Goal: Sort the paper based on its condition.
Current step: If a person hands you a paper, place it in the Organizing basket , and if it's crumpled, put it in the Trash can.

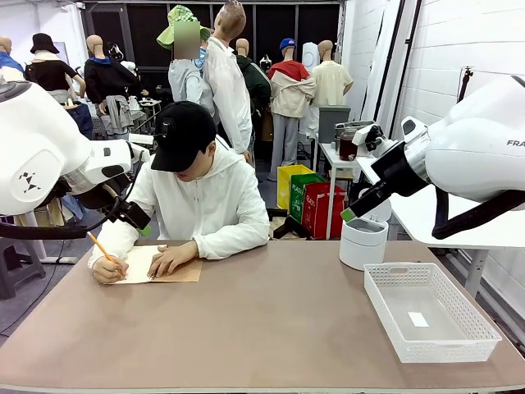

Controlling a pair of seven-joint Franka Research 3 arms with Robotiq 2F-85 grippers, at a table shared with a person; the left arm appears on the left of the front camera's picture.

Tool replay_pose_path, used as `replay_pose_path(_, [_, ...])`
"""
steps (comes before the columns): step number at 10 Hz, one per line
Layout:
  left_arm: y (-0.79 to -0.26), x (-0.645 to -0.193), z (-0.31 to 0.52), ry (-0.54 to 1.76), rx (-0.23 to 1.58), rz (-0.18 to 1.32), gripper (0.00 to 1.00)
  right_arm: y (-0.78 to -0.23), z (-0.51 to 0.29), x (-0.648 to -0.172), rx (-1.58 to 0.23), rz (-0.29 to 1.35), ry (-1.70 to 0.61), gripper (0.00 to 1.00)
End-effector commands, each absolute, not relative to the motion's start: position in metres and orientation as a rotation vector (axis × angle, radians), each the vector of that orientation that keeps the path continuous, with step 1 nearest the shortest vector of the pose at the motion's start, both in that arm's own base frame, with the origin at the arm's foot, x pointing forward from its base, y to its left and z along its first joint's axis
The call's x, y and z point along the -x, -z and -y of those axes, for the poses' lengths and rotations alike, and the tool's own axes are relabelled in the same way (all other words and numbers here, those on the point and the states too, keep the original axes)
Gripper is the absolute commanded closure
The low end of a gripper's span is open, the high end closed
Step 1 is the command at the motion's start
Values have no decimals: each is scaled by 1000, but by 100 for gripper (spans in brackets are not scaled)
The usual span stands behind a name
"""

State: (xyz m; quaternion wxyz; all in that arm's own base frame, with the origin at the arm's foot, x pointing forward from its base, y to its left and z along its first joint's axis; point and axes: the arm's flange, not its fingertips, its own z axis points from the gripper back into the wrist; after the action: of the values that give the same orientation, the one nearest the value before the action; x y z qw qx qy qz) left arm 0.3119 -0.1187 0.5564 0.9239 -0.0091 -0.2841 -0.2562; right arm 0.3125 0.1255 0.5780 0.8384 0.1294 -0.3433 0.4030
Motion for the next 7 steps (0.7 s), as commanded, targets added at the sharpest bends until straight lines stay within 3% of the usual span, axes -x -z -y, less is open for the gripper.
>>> replay_pose_path(1, [-557, -312, 118, 522, 22, 589, 0, -578, -125, -313, -279, 726, -850, 0])
replay_pose_path(7, [-557, -312, 118, 522, 22, 589, 0, -578, -125, -313, -279, 726, -850, 0])
